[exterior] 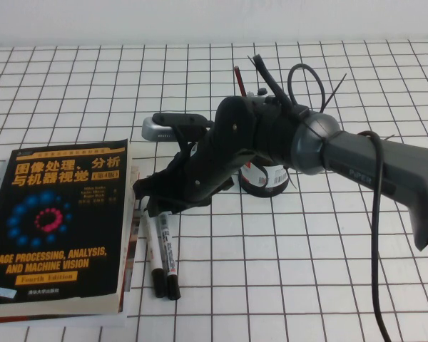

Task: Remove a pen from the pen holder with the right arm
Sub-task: 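Take a marker out of the pen holder and lay it on the table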

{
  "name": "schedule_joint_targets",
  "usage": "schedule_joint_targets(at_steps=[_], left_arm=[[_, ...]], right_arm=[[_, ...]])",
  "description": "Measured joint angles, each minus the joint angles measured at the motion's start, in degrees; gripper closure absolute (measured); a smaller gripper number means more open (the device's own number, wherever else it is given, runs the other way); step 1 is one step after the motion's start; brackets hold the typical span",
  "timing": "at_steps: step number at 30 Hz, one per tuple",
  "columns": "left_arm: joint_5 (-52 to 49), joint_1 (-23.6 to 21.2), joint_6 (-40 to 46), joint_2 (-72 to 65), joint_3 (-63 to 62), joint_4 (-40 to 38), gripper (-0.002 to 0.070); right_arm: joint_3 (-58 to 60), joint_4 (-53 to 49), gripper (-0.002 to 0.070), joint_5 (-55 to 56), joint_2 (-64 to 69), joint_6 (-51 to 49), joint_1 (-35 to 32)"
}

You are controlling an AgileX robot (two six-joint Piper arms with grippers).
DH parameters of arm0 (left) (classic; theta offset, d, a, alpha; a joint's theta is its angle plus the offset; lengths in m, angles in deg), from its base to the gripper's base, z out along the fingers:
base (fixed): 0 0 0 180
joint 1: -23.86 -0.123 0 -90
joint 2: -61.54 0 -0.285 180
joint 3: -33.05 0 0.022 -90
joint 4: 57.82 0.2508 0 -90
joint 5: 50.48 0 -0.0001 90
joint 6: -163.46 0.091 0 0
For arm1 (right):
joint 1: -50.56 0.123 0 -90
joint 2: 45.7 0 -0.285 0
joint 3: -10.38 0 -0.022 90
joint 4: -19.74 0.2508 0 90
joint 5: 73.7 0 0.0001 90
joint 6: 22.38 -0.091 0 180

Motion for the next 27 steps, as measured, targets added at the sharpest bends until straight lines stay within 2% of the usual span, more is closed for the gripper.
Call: schedule_joint_targets(at_steps=[4,7,9,13,15,27], left_arm=[[0.0,0.0,0.0,0.0,0.0,0.0,0.0679],[0.0,0.0,0.0,0.0,0.0,0.0,0.0679],[0.0,0.0,0.0,0.0,0.0,0.0,0.0679],[0.0,0.0,0.0,0.0,0.0,0.0,0.0679],[0.0,0.0,0.0,0.0,0.0,0.0,0.0679],[0.0,0.0,0.0,0.0,0.0,0.0,0.0679]], right_arm=[[0.0,-2.2,0.0379,-0.7,-1.4,0.0,0.1],[1.1,-6.5,0.0414,-1.3,-5.5,0.0,1.2],[3.5,-9.2,0.0465,-1.3,-10.1,0.0,2.4],[12.3,-13.0,0.0624,0.8,-21.2,0.0,4.3],[17.8,-13.8,0.0663,1.6,-27.2,0.0,4.6],[43.6,-19.4,0.0690,1.2,-59.3,-0.9,4.6]])
